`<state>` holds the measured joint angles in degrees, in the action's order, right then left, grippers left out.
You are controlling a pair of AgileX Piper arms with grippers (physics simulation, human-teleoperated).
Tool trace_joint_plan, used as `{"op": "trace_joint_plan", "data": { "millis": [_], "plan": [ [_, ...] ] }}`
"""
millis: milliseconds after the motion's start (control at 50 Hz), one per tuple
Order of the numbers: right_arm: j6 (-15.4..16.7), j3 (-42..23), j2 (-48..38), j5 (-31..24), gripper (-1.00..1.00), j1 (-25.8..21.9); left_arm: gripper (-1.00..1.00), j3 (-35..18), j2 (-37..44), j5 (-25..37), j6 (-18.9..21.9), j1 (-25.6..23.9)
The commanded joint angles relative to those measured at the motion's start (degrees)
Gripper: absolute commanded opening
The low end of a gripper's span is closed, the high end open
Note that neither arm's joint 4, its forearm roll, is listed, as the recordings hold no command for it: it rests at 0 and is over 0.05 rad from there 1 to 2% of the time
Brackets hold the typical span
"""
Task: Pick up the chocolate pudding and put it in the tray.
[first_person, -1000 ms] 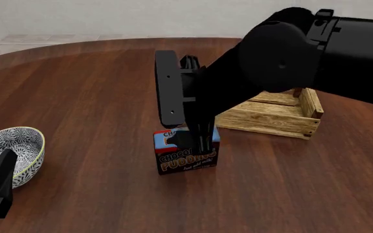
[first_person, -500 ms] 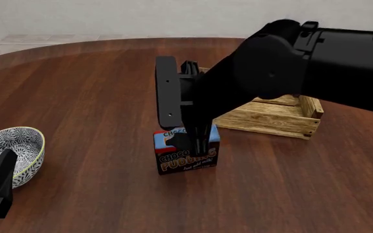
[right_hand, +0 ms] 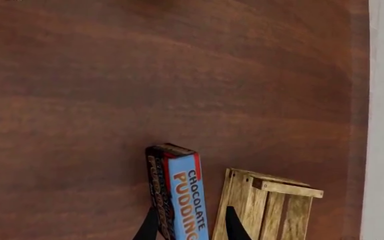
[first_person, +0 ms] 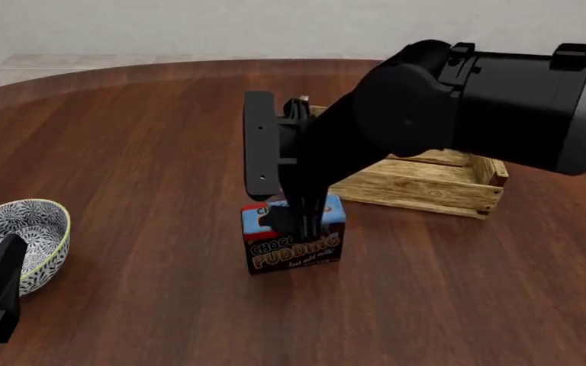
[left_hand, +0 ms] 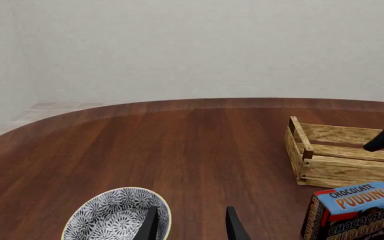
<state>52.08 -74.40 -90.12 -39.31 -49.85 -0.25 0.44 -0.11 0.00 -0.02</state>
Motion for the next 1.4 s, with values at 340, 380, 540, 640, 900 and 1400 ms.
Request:
{"op": "trace_joint_plan", "data": {
  "millis": [340,380,540,640,900,1400],
  "plan": [
    [-1.42,0.21,-1.23,1.76,1.0,0.46,1.0,0.0,0.0,0.0,0.01,0.0],
    [-1.56,0.32,-1.23,1.91,1.0,0.36,1.0,0.0,0.0,0.0,0.0,0.0],
    [-2.09,0.48,-2.02,2.85,1.0,0.41,1.0,0.0,0.0,0.0,0.01,-0.01],
    [-2.25,0.57,-2.22,3.02,1.0,0.51,1.0,0.0,0.0,0.0,0.0,0.01],
    [-3.3,1.3,-2.59,4.04,1.0,0.4,1.0,0.0,-0.01,0.0,0.01,0.01],
    [-3.94,1.07,-4.39,4.71,1.0,0.63,1.0,0.0,-0.01,0.0,0.0,0.01]
  ]
}}
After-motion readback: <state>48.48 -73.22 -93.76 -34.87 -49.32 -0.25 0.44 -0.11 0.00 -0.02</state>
